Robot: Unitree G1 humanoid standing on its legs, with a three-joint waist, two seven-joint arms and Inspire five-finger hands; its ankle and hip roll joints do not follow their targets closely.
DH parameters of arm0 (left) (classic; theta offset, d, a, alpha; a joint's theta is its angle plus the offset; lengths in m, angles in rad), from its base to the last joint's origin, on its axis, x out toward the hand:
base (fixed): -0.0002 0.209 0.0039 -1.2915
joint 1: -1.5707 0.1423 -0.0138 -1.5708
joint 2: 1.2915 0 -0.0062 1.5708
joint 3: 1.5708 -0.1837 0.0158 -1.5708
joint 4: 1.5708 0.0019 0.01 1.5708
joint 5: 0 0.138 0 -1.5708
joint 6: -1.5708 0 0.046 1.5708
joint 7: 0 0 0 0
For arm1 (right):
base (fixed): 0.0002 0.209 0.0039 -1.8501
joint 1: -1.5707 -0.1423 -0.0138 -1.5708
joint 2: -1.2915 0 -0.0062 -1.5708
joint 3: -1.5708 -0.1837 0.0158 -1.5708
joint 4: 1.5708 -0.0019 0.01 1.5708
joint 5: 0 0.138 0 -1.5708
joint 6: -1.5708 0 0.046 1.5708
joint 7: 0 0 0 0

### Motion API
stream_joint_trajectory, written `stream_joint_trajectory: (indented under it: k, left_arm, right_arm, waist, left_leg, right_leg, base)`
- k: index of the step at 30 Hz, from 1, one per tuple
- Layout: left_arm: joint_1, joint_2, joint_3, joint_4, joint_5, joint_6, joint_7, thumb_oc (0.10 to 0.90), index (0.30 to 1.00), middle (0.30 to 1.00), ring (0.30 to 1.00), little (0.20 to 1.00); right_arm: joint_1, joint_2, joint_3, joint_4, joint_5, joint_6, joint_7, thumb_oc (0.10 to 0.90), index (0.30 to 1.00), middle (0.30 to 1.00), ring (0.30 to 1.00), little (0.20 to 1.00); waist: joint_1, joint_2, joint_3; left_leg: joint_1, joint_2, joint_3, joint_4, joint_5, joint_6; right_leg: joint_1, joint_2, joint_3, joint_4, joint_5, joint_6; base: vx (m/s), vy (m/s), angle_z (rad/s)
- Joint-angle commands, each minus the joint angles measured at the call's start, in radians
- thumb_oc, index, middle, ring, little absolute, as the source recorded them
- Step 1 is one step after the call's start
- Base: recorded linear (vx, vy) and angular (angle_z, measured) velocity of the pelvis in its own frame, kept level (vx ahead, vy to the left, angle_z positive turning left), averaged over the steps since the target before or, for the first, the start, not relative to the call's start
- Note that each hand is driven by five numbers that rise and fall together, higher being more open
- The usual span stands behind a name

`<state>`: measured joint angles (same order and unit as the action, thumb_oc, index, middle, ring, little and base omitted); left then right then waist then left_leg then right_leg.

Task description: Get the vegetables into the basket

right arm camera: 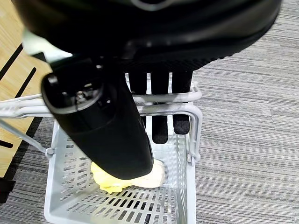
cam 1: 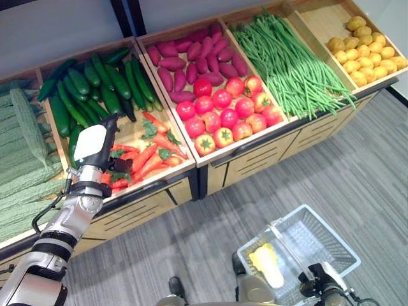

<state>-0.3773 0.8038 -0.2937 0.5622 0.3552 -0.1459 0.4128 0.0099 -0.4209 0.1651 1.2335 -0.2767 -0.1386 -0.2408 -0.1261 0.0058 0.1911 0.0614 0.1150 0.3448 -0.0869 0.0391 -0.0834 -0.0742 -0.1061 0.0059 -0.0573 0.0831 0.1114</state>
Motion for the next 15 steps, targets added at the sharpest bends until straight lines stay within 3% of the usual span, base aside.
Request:
stream_joint_trajectory:
  k: [1,8,15]
  left_arm:
    - [-0.152,0.112,0.023,-0.001,0.078,0.001,0.036,0.900,1.000,1.000,1.000,1.000]
    - [-0.175,0.142,-0.008,0.087,0.154,0.053,0.027,0.900,1.000,1.000,1.000,1.000]
    - [-0.209,0.152,-0.043,0.106,0.179,0.066,0.014,0.900,1.000,1.000,1.000,1.000]
  right_arm:
    - [0.023,-0.041,0.025,0.027,0.001,-0.004,-0.030,0.400,0.300,0.300,0.300,0.300]
    - [0.018,-0.045,0.022,0.043,0.001,0.005,-0.034,0.400,0.300,0.300,0.300,0.300]
    - [0.008,-0.049,0.024,0.042,0.004,0.008,-0.036,0.400,0.300,0.300,0.300,0.300]
  waist:
    - [0.008,-0.055,-0.049]
    - [0.014,-0.048,-0.043]
    - [0.016,-0.049,-0.033]
  left_leg:
    - [0.011,-0.007,-0.038,0.009,-0.019,-0.017]
    - [0.006,-0.006,-0.044,0.009,-0.015,-0.017]
    - [-0.001,-0.006,-0.047,0.010,-0.013,-0.017]
  right_leg:
    - [-0.063,-0.056,0.048,0.009,0.080,0.074]
    - [-0.062,-0.059,0.039,0.009,0.078,0.073]
    - [-0.066,-0.058,0.037,0.012,0.079,0.072]
  base:
    - [0.00,0.000,0.00]
    - [0.00,0.000,0.00]
    - [0.00,0.000,0.00]
